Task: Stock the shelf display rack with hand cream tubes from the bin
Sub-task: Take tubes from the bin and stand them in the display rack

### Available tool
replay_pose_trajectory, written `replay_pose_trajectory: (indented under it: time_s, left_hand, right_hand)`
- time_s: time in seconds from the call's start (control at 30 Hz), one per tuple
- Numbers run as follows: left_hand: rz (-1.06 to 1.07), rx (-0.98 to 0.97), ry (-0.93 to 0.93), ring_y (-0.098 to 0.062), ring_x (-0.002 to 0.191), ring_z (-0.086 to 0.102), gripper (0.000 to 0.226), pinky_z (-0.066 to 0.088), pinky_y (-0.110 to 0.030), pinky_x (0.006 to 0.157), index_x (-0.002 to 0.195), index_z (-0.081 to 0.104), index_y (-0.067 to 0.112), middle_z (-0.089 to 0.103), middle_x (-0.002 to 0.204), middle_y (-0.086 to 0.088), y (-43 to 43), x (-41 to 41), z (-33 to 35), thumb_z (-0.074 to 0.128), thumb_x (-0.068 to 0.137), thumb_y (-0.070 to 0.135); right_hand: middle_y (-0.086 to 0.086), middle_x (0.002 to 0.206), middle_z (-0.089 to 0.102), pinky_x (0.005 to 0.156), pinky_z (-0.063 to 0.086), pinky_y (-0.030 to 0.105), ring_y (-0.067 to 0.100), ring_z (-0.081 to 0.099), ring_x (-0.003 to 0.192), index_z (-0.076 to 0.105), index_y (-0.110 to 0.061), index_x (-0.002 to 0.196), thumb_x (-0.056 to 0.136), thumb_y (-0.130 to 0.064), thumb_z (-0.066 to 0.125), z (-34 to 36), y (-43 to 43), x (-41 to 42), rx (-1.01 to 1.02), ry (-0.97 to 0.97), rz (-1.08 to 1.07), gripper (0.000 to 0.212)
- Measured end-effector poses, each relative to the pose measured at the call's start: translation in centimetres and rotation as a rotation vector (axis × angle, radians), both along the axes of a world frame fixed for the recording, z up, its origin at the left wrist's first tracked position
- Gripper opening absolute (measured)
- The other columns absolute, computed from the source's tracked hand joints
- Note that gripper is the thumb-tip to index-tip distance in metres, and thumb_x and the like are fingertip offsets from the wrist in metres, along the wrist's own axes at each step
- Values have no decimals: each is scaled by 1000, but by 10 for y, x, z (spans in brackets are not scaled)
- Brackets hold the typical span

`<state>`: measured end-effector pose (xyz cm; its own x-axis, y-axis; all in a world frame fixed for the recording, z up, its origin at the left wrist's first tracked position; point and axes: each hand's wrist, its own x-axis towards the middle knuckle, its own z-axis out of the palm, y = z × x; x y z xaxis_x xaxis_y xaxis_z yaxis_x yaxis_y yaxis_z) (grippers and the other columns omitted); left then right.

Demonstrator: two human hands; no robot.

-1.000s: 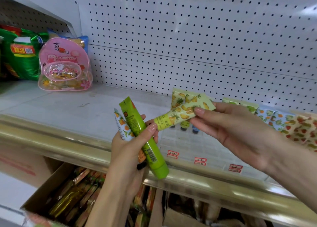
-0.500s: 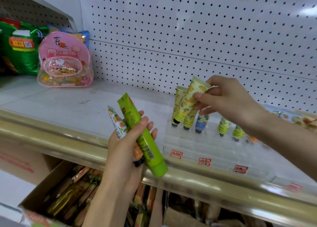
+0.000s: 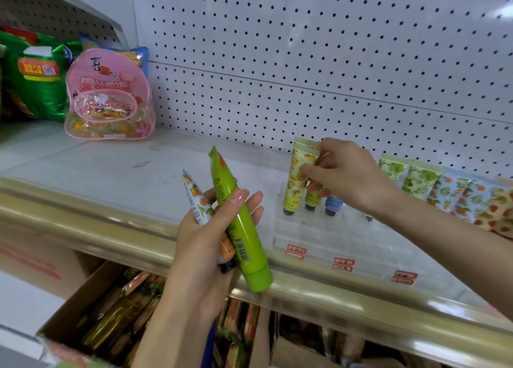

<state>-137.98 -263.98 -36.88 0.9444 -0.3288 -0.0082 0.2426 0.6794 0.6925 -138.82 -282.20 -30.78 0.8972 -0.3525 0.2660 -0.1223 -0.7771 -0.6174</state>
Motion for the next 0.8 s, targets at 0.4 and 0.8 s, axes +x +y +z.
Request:
replay_pose_trajectory:
  time_s: [0.4,0.8]
  left_hand:
    - [-23,-31,-21,-20,97,70,48,55,-27,83,111,59,7,74,100,-10,-6,-2,-2,66,66,21]
    - [-64,-17,-64,-19,99,69,44,55,-26,82,113,59,2,73,104,-10,-7,-4,-3,59,75,24]
  right_hand:
    - [7,78,71,68,60,36,11,70,65,56,-10,87,90,-18,62,1,-1,0,-23,9,23,10]
    - [6,77,71,68,60,34,16,70,63,58,-12,89,89,-24,64,7,-2,-7,-60,39,17,14]
